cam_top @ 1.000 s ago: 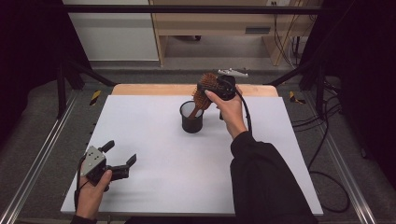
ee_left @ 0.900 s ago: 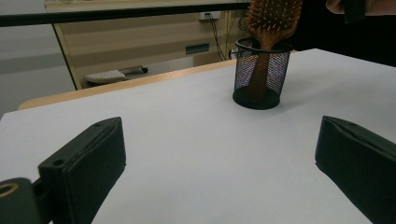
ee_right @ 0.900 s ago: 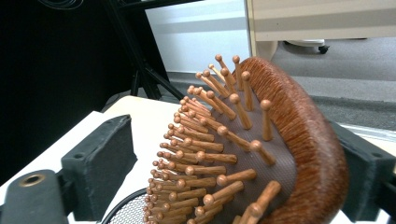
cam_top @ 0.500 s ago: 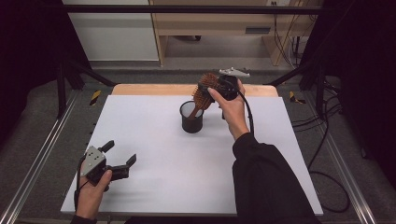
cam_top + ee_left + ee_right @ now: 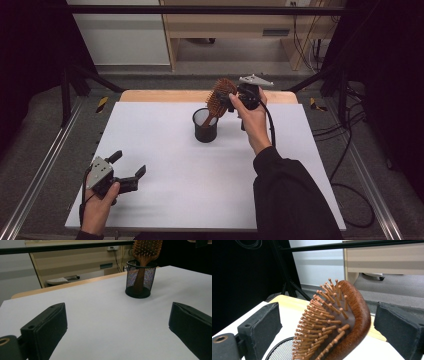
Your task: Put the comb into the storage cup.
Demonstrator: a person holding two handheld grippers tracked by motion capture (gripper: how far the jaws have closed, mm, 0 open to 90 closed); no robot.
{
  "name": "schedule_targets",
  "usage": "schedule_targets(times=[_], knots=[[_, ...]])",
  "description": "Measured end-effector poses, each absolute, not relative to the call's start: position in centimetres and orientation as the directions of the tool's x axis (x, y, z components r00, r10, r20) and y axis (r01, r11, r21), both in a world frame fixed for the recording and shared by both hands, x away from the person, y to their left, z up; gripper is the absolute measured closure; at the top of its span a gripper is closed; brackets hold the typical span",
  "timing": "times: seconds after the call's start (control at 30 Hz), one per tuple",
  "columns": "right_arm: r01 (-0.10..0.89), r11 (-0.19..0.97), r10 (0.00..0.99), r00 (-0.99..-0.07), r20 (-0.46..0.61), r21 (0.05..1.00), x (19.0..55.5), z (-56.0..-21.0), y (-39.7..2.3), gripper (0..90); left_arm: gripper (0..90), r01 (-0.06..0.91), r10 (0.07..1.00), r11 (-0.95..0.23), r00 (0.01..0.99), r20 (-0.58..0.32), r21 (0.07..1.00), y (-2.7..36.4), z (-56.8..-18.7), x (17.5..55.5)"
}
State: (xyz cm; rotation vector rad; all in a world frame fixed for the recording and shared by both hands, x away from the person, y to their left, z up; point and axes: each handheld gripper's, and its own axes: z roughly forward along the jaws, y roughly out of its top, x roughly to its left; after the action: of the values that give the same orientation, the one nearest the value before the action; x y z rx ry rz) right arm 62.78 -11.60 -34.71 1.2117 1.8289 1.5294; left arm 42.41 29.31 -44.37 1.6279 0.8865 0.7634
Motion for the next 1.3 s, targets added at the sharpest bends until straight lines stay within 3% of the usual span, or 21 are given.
schedule_targets(times=[1.3], knots=[[0.337,-0.002,0.849,-0.497,0.18,0.941,60.2,-33.0,-15.1,10.8,2.2,0.163,0.858,-0.143,0.512,0.04,0.976,29.3,-44.3,42.4]])
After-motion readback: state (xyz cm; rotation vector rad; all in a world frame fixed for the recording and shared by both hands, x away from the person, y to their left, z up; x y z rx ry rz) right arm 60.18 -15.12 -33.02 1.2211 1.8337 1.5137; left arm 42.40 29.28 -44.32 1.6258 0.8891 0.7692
